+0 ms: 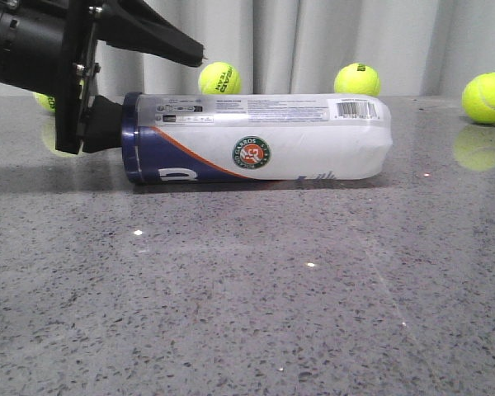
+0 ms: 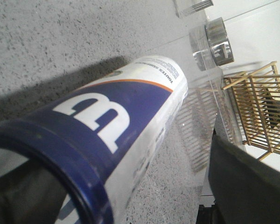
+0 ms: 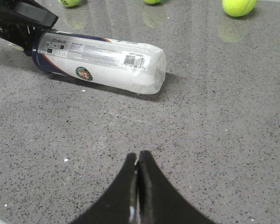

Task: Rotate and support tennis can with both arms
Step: 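Move the left gripper to the navy lid end and grasp it, then lift the lid end with the left gripper, tilting the can upright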

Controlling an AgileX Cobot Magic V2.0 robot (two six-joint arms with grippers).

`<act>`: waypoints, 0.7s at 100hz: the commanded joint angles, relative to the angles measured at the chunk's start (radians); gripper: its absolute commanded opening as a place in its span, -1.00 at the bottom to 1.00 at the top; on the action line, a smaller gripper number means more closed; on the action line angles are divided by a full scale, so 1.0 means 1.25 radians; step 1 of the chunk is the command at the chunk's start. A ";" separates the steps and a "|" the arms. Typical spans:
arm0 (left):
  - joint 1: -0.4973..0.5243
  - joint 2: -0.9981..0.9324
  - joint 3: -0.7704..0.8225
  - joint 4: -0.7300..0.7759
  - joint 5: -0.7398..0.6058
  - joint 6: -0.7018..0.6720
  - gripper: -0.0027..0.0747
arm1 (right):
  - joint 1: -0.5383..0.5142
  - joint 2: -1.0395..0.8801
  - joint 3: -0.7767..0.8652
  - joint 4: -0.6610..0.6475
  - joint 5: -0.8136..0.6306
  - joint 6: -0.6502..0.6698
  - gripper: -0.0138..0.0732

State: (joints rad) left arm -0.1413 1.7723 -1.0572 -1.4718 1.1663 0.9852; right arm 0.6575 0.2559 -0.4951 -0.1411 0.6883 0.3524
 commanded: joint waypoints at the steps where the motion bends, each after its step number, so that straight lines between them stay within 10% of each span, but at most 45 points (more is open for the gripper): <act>1: -0.011 -0.031 -0.023 -0.062 0.089 -0.002 0.52 | -0.003 0.007 -0.021 -0.013 -0.061 -0.003 -0.70; 18: -0.015 -0.031 -0.023 -0.064 0.081 -0.002 0.38 | -0.003 0.007 -0.021 -0.013 -0.060 -0.003 -0.70; 70: -0.016 -0.031 -0.023 -0.101 0.091 -0.003 -0.98 | -0.003 0.007 -0.021 -0.013 -0.029 -0.003 -0.70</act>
State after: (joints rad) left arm -0.1540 1.7723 -1.0572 -1.5491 1.1902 0.9834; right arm 0.6575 0.2559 -0.4951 -0.1411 0.7121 0.3524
